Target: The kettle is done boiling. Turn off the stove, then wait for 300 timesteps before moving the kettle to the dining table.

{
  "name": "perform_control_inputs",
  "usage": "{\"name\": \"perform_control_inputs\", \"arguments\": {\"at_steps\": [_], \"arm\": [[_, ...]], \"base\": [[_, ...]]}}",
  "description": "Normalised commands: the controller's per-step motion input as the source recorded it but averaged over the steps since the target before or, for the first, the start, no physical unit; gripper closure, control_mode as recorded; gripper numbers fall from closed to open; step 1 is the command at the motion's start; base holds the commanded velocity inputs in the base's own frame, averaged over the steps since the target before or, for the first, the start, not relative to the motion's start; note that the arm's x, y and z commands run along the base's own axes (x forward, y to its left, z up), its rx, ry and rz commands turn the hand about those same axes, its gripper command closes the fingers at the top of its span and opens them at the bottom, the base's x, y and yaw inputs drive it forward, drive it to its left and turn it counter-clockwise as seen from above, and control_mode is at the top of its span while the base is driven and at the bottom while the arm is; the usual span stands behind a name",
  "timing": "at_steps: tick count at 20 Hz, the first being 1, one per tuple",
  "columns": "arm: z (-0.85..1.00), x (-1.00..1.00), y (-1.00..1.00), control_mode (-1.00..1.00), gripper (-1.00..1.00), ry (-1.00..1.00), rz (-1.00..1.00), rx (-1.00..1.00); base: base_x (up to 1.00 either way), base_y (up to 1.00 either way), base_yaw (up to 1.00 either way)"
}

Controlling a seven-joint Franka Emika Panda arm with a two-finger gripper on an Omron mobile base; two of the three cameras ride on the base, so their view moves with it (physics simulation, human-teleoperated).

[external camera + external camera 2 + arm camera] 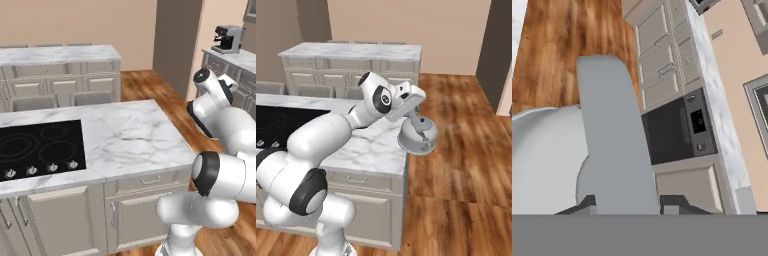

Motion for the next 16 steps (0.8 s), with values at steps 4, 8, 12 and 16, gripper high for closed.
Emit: {"name": "perform_control_inputs", "arguments": {"at_steps": [4,8,12,16], "arm": [[0.0,0.0,0.0,1.0,1.0,0.0,0.0,0.0],[0.0,0.0,0.0,1.0,1.0,0.0,0.0,0.0],[0.0,0.0,0.0,1.0,1.0,0.0,0.0,0.0],[0.0,0.0,0.0,1.0,1.0,0.0,0.0,0.0]], "base": [[-0.14,-1.0,0.0],[-0.01,-1.0,0.01],[0.08,-1.0,0.04],[0.36,-0.89,0.08]]}}
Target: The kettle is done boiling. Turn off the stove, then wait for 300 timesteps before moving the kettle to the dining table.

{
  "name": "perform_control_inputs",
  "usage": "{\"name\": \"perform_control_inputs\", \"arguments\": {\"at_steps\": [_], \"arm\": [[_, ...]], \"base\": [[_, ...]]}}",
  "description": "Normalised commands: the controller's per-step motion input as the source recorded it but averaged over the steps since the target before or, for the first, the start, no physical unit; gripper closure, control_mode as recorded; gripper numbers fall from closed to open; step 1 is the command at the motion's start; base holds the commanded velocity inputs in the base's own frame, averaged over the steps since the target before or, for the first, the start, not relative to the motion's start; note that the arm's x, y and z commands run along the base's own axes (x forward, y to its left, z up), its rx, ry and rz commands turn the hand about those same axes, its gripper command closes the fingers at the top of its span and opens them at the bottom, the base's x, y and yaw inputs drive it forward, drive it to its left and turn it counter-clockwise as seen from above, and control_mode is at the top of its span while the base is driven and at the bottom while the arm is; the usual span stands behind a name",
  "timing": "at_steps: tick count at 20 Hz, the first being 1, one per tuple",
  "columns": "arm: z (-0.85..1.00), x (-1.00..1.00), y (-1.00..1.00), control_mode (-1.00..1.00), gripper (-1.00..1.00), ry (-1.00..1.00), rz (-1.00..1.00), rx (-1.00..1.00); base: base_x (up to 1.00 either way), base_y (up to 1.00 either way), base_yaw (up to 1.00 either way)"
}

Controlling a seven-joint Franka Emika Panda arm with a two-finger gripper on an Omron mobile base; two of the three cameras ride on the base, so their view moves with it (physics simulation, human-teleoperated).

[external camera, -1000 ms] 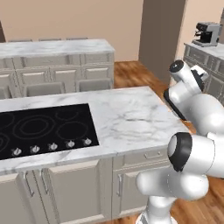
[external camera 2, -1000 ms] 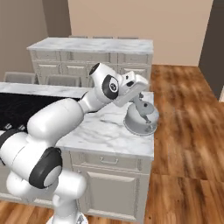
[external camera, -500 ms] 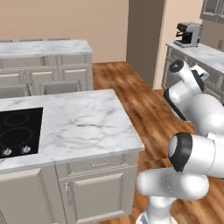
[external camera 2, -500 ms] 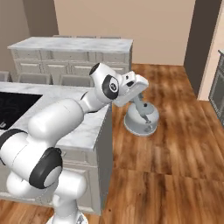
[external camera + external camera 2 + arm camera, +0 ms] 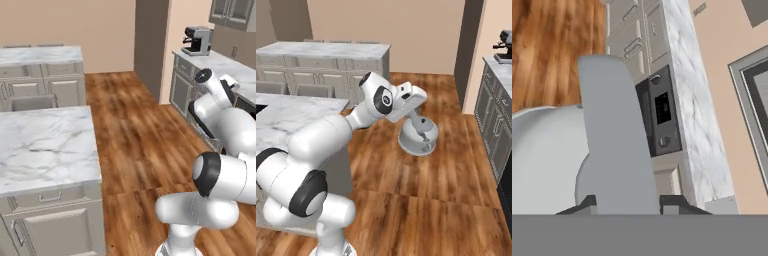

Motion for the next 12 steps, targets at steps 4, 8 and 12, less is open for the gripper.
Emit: {"name": "perform_control_inputs", "arguments": {"at_steps": [4,8,12], "arm": [[0.0,0.0,0.0,1.0,1.0,0.0,0.0,0.0],[0.0,0.0,0.0,1.0,1.0,0.0,0.0,0.0],[0.0,0.0,0.0,1.0,1.0,0.0,0.0,0.0]], "base": [[0.68,-0.72,0.11],[0.93,-0.43,0.09],[0.92,-0.33,0.05]]}}
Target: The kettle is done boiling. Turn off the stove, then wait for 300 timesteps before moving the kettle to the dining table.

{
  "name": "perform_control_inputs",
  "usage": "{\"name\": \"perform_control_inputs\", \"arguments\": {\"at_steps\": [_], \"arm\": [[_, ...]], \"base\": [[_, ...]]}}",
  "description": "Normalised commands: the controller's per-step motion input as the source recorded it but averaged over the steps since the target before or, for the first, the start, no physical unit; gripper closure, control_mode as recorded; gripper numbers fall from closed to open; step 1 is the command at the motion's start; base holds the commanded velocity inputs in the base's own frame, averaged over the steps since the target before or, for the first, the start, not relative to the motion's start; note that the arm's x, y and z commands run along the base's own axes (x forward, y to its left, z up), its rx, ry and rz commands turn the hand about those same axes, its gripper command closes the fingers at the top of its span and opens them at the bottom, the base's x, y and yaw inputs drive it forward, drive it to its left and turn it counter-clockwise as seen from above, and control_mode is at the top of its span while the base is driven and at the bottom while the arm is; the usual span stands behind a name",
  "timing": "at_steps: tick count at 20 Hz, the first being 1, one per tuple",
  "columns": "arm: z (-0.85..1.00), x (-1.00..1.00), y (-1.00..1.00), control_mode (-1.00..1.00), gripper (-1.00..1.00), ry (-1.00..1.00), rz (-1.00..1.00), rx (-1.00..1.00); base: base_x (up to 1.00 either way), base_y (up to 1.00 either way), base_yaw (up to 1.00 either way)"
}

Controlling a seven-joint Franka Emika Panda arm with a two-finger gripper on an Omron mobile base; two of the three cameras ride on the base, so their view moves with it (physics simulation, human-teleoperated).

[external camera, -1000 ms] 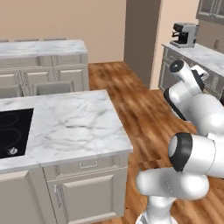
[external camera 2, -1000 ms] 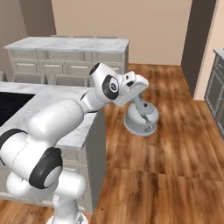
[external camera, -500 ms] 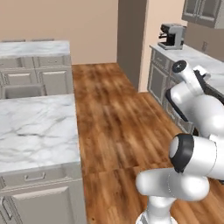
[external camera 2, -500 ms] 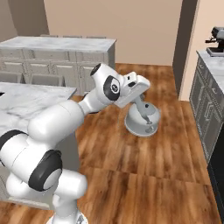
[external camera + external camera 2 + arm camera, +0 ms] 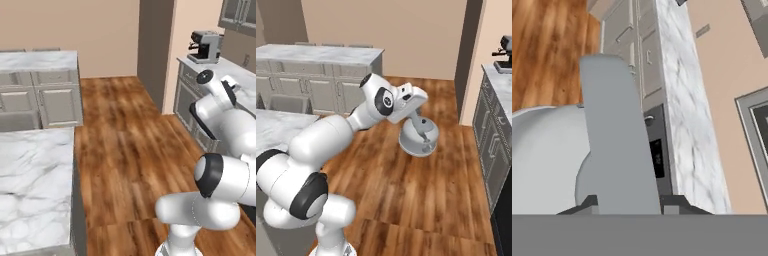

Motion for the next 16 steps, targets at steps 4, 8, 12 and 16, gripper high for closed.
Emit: {"name": "perform_control_inputs", "arguments": {"at_steps": [4,8,12,16], "arm": [[0.0,0.0,0.0,1.0,1.0,0.0,0.0,0.0],[0.0,0.0,0.0,1.0,1.0,0.0,0.0,0.0],[0.0,0.0,0.0,1.0,1.0,0.0,0.0,0.0],[0.0,0.0,0.0,1.0,1.0,0.0,0.0,0.0]], "base": [[0.97,-0.21,0.0],[0.93,-0.29,0.03],[0.93,-0.44,0.15],[1.0,-0.37,0.21]]}}
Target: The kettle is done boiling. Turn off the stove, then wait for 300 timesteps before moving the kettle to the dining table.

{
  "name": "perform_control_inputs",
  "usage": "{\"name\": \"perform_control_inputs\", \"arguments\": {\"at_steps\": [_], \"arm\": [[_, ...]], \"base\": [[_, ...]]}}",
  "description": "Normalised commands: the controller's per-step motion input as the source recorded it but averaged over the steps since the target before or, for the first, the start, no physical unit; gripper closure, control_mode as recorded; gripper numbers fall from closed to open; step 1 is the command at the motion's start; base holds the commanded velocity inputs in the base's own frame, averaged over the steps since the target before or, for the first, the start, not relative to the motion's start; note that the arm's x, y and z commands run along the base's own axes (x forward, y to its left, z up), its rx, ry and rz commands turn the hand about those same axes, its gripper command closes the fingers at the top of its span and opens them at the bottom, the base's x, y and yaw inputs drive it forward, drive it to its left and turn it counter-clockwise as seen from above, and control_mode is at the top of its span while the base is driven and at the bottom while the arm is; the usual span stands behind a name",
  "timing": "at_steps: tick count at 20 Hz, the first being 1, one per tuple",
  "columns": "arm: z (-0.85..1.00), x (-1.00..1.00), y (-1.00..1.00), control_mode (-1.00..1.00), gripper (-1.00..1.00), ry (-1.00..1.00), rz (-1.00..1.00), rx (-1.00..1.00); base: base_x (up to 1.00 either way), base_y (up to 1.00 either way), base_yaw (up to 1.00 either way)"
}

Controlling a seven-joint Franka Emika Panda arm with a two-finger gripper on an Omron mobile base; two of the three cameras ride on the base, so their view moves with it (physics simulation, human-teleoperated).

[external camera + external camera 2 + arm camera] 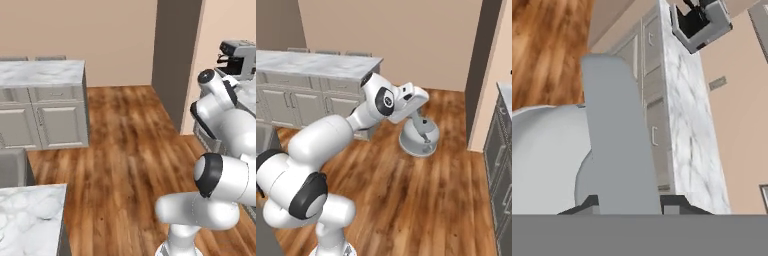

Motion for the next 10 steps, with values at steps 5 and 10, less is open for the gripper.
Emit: {"name": "perform_control_inputs", "arguments": {"at_steps": [5,10], "arm": [[0.0,0.0,0.0,1.0,1.0,0.0,0.0,0.0],[0.0,0.0,0.0,1.0,1.0,0.0,0.0,0.0]], "base": [[1.0,-0.35,0.26],[0.94,-0.39,0.29]]}}
